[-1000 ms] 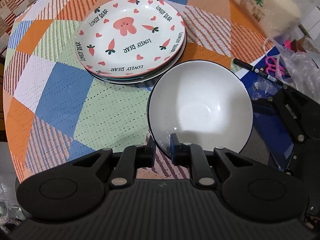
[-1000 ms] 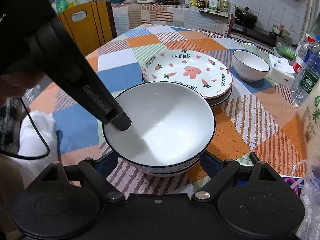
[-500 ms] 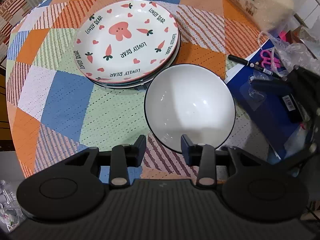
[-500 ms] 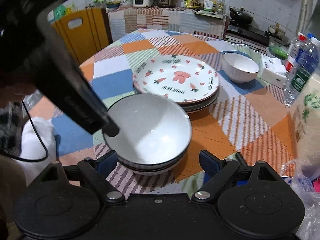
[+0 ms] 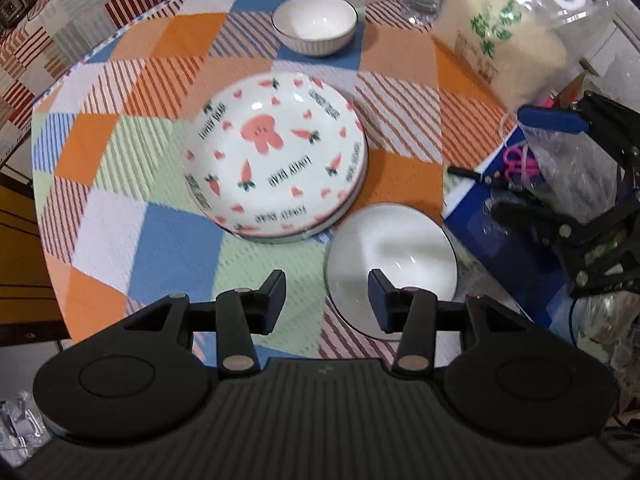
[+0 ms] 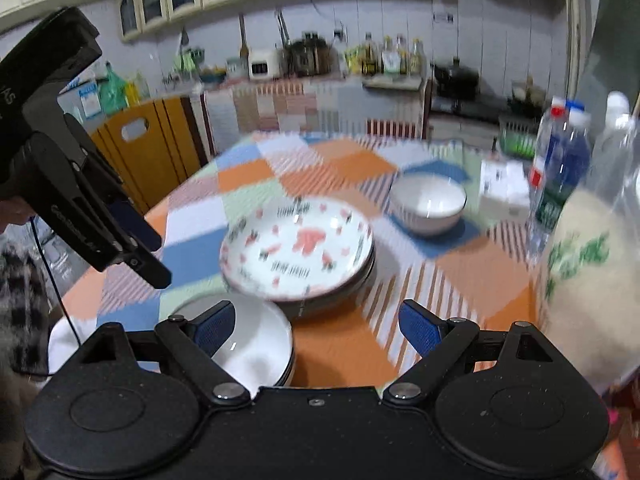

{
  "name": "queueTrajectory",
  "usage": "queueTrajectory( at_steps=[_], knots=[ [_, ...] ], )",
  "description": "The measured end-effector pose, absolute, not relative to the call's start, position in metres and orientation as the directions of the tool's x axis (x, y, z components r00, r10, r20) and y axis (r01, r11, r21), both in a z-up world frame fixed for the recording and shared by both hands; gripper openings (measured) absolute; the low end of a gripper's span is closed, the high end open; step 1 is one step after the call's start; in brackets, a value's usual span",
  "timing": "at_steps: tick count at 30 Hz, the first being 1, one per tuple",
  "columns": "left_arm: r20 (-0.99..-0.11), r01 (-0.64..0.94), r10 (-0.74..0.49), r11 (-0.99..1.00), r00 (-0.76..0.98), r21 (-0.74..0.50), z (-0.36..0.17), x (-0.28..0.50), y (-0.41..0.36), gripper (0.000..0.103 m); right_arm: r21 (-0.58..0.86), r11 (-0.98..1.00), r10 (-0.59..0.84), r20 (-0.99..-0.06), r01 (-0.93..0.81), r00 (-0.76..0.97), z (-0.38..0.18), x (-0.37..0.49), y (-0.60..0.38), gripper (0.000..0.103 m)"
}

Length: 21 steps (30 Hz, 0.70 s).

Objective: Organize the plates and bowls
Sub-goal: 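Open both grippers and pull them off the nested bowls, then move both grippers to the white bowl by the tissue box and grip its rim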

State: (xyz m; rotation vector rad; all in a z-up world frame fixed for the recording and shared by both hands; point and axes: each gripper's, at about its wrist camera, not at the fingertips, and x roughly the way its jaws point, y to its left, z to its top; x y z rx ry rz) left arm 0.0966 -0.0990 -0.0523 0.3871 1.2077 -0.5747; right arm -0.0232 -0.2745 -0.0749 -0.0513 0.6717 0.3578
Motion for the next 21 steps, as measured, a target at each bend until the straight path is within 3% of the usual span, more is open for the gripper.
queueTrajectory(
  at_steps=[9,14,21],
  knots=[
    [-0.915,0.588,-0.262,0.808,0.308,-0.033,-0.04,0.16,-0.108,0.046,0.008,0.951,0.262,-0.557,-0.31,0.788,-0.074,0.038,-0.291,0.092],
    [-0.9,0.564,-0.296,0.823,0.319,-0.071,-0.059,0.206,-0.12,0.054,-0.001,0.962,0.231,-0.535,-0.274,0.813,-0.095,0.083,-0.295,0.092],
    [-0.86,0.532,-0.356,0.838,0.365,-0.121,-0.088,0.266,-0.136,0.055,-0.016,0.981,0.148,-0.588,-0.194,0.795,-0.139,0.146,-0.306,0.092]
  ],
)
